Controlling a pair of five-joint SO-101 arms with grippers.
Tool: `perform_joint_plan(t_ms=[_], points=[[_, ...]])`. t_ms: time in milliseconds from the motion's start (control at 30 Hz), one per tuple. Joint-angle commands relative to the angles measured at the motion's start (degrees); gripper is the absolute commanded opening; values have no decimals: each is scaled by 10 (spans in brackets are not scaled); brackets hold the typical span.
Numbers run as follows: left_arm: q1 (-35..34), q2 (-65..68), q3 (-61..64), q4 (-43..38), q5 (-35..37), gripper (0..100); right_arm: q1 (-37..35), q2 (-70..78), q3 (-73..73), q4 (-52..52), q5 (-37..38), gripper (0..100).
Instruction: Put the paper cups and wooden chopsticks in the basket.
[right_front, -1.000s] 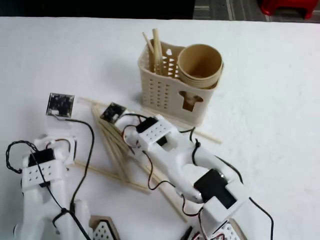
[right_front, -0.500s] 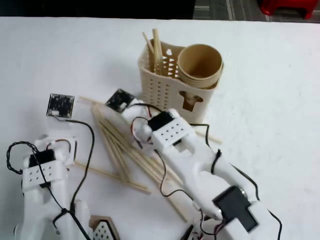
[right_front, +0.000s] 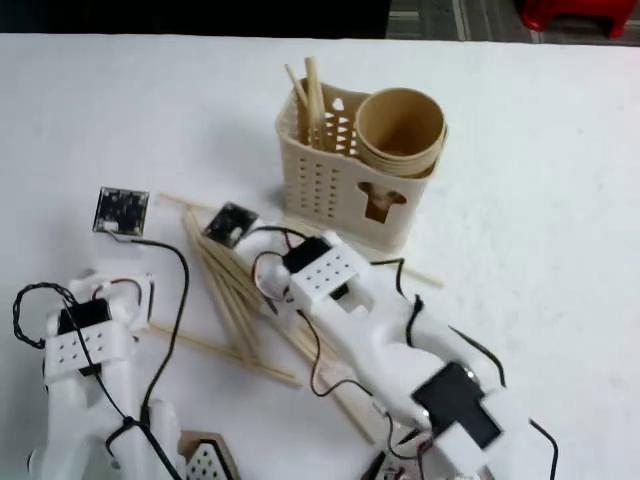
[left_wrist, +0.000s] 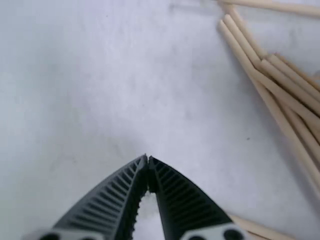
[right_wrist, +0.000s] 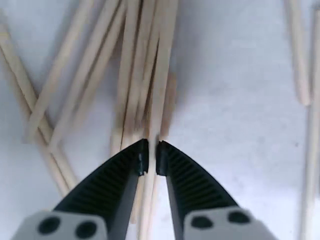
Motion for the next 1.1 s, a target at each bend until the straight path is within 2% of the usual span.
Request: perform_joint_plan(t_ms=[0,167,367,567,800,1067], points=[[-5,-15,-2,-9,-5,27,-5,27,-29,-7,5,121],[-5,-15,-1,-8,-5,27,-6,59,-46,-7,5,228],[-5,-15,-1,-8,-5,27,-34,69,-43,-12,5,166],[-5,-15,-1,-8,-5,27,-37,109,-72,10,5,13],[-5,-15,-1,-11,-5,27,-15,113,-90,32,47,20],[-5,-15,-1,-11,-5,27,16,-45,-41,48,44,20]])
